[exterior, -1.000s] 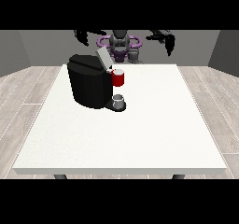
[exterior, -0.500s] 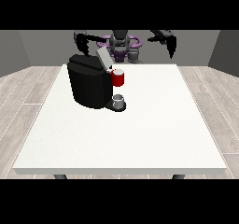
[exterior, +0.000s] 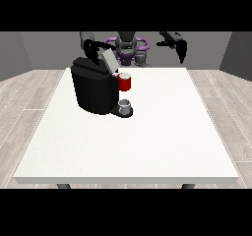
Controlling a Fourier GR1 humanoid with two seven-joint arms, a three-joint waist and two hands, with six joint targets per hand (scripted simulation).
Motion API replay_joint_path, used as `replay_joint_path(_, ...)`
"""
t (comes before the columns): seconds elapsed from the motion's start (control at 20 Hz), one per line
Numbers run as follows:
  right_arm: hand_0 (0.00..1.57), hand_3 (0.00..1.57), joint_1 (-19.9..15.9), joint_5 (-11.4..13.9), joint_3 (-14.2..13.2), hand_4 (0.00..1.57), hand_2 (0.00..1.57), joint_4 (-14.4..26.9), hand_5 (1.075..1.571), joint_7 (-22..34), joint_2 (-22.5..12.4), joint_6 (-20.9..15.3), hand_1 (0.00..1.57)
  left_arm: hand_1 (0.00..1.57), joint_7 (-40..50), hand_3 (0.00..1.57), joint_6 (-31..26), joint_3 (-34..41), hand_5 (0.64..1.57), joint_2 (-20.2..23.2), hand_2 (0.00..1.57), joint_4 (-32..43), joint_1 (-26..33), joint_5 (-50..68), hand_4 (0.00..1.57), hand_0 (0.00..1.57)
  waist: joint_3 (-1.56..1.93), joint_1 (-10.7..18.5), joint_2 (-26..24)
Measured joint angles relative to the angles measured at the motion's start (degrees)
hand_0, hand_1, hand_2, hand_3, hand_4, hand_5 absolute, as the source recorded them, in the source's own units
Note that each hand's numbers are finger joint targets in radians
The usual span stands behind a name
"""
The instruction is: Insert the coffee pod into the coffee machine and close the lid
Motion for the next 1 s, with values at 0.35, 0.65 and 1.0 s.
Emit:
replay_joint_path(0.35, 0.00, 0.00, -2.93, 0.42, -1.24, 0.00, 0.00, 3.39, 1.571, -1.33, -0.51, 0.24, 0.00, 0.00, 0.18, 0.00, 0.08, -0.12, 1.571, 1.43, 0.00, -0.96, 0.48, 0.98, 0.00, 0.00, -0.13, 0.37, 0.77)
replay_joint_path(0.65, 0.00, 0.00, -6.03, 1.38, -1.31, 0.00, 0.00, 5.01, 1.571, -1.60, -0.37, -0.50, 0.00, 0.00, 1.21, 0.00, 1.15, -1.70, 1.571, 0.71, 0.00, -1.70, -0.19, 0.63, 0.02, 0.00, -0.16, 1.43, 1.70)
replay_joint_path(1.0, 0.00, 0.00, -8.67, 2.08, -0.26, 0.15, 0.00, 6.24, 1.571, 0.66, 1.08, -1.00, 0.00, 0.00, -1.50, 0.00, 1.48, -0.54, 1.571, 2.29, 0.00, 0.79, 0.19, 0.75, 0.16, 0.00, 0.11, 0.95, 1.98)
